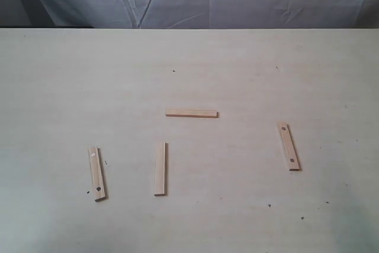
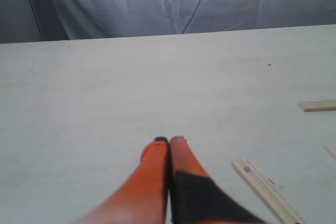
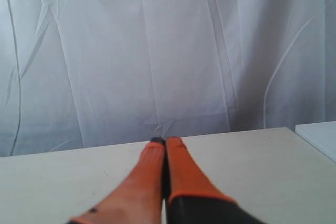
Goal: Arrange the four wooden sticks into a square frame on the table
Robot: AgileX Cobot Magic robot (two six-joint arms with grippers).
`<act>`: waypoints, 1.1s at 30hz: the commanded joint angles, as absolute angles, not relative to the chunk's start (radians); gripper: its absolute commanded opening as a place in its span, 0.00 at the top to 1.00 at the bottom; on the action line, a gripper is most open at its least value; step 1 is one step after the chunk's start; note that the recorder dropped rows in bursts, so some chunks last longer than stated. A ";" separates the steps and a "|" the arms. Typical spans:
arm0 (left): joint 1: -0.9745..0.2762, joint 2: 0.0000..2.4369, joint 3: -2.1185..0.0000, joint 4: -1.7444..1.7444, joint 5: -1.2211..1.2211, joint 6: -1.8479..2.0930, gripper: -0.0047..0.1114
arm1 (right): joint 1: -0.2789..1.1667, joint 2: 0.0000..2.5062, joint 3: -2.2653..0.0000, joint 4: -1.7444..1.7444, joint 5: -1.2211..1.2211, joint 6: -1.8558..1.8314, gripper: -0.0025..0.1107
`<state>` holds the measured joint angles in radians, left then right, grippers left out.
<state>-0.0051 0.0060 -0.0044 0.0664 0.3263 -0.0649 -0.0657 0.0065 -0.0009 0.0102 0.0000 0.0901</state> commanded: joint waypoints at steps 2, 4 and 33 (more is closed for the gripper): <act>-0.014 0.000 0.000 0.070 0.313 -0.069 0.96 | -0.070 0.000 0.000 0.009 -0.036 0.086 0.99; -0.014 0.000 0.000 0.070 0.313 -0.069 0.96 | -0.070 0.000 0.000 0.009 -0.040 0.086 0.99; -0.014 0.000 0.000 0.260 0.216 -0.069 0.96 | -0.070 0.000 0.000 0.009 -0.035 0.086 0.99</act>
